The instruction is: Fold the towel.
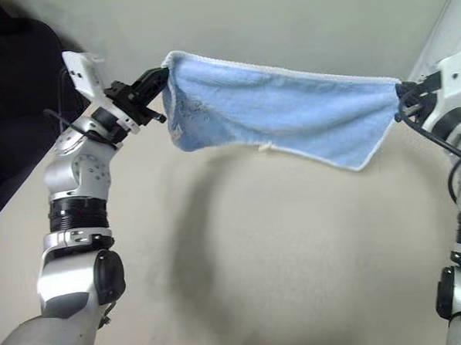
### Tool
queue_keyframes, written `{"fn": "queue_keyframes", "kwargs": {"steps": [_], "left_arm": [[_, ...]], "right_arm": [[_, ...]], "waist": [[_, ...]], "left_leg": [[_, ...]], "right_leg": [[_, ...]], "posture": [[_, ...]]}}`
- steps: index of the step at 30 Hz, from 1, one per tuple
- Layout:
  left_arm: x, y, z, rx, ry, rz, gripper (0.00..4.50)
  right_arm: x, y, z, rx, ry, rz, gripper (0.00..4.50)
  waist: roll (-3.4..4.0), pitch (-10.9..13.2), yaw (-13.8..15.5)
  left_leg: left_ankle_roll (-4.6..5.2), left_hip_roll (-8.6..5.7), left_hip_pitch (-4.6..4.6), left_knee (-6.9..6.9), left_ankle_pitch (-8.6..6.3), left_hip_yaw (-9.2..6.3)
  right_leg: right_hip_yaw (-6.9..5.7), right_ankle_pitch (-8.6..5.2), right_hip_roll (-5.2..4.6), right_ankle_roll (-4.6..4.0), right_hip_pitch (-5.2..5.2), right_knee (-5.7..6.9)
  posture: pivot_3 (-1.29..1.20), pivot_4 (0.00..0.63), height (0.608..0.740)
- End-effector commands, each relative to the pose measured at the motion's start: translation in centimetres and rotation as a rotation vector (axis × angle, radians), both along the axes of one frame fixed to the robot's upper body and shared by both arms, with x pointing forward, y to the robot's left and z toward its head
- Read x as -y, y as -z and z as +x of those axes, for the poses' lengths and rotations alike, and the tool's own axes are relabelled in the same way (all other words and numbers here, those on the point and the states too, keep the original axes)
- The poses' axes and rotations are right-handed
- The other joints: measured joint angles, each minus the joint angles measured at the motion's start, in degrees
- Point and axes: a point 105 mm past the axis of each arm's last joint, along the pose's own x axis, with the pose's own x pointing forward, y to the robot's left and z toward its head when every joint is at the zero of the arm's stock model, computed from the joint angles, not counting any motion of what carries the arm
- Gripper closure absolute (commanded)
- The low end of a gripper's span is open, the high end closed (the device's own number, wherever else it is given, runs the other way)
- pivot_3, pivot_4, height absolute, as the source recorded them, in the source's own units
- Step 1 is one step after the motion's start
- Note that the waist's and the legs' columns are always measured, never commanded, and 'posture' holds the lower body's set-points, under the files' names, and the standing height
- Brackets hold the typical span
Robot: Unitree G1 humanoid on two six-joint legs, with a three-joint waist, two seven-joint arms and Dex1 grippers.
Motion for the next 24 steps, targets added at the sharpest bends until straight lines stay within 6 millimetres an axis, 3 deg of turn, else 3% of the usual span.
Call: {"fn": "queue_keyframes", "kwargs": {"steps": [1, 5, 8, 10, 15, 19, 22, 24], "left_arm": [[-1.0, 0.8, -3.2, 0.001, 0.099, 0.035, 4.50], [-1.6, 4.5, -6.3, -0.149, 0.182, 0.061, 4.50], [-1.4, 9.3, -10.5, -0.321, 0.294, 0.168, 4.50], [-1.4, 11.2, -12.7, -0.416, 0.338, 0.196, 4.50], [-1.4, 13.2, -15.9, -0.527, 0.397, 0.239, 4.50], [-2.4, 14.5, -17.0, -0.601, 0.368, 0.245, 4.50], [-3.4, 14.9, -17.0, -0.629, 0.329, 0.233, 4.50], [-4.0, 15.0, -16.6, -0.629, 0.299, 0.242, 4.50]], "right_arm": [[-0.9, -0.4, -4.2, 0.020, -0.158, 0.014, 4.46], [-1.2, 3.2, -7.0, -0.120, -0.233, 0.053, 4.46], [-2.4, 8.6, -10.1, -0.345, -0.334, 0.083, 4.46], [-3.3, 11.0, -12.3, -0.478, -0.403, 0.114, 4.46], [-4.2, 13.9, -15.2, -0.647, -0.483, 0.121, 4.46], [-5.0, 15.0, -16.8, -0.729, -0.544, 0.125, 4.46], [-5.0, 15.2, -17.2, -0.749, -0.555, 0.132, 4.46], [-4.3, 15.2, -16.4, -0.731, -0.513, 0.123, 4.46]], "waist": [[0.00, 0.0, 0.0], [-0.07, 0.0, -0.2], [-0.17, 0.0, -0.2], [-0.18, 0.0, -0.3], [-0.18, 0.0, -0.4], [-0.12, -0.1, -0.7], [-0.10, -0.1, -0.8], [-0.05, -0.1, -0.8]], "left_leg": [[-0.04, -0.01, 0.04, -0.03, 0.00, 0.01], [-0.12, -0.05, 0.04, 0.14, -0.04, 0.06], [-0.57, -0.05, 0.00, 0.15, -0.28, 0.03], [-0.75, -0.02, 0.04, 0.10, -0.42, -0.01], [-0.79, 0.03, -0.42, 0.13, -0.47, -0.01], [-0.75, 0.01, -0.45, 0.15, -0.50, 0.01], [-0.77, 0.03, -0.46, 0.14, -0.60, 0.01], [-0.78, 0.03, -0.46, 0.13, -0.64, 0.00]], "right_leg": [[0.00, -0.05, 0.03, 0.01, 0.06, -0.03], [0.04, -0.20, 0.09, -0.06, 0.11, 0.14], [0.10, -0.67, 0.10, 0.12, 0.11, 0.18], [0.10, -1.14, 0.15, 0.02, 0.13, 0.24], [0.14, -2.08, 0.16, -0.06, -0.29, 0.36], [0.16, -2.10, 0.13, -0.07, -0.34, 0.36], [0.16, -2.10, 0.13, -0.07, -0.43, 0.42], [0.16, -2.09, 0.13, -0.09, -0.48, 0.49]], "posture": [[0.00, 0.150, 0.740], [0.00, 0.150, 0.740], [0.00, 0.150, 0.740], [0.00, 0.150, 0.740], [0.00, 0.150, 0.740], [0.00, 0.150, 0.740], [0.00, 0.150, 0.740], [0.00, 0.150, 0.740]]}}
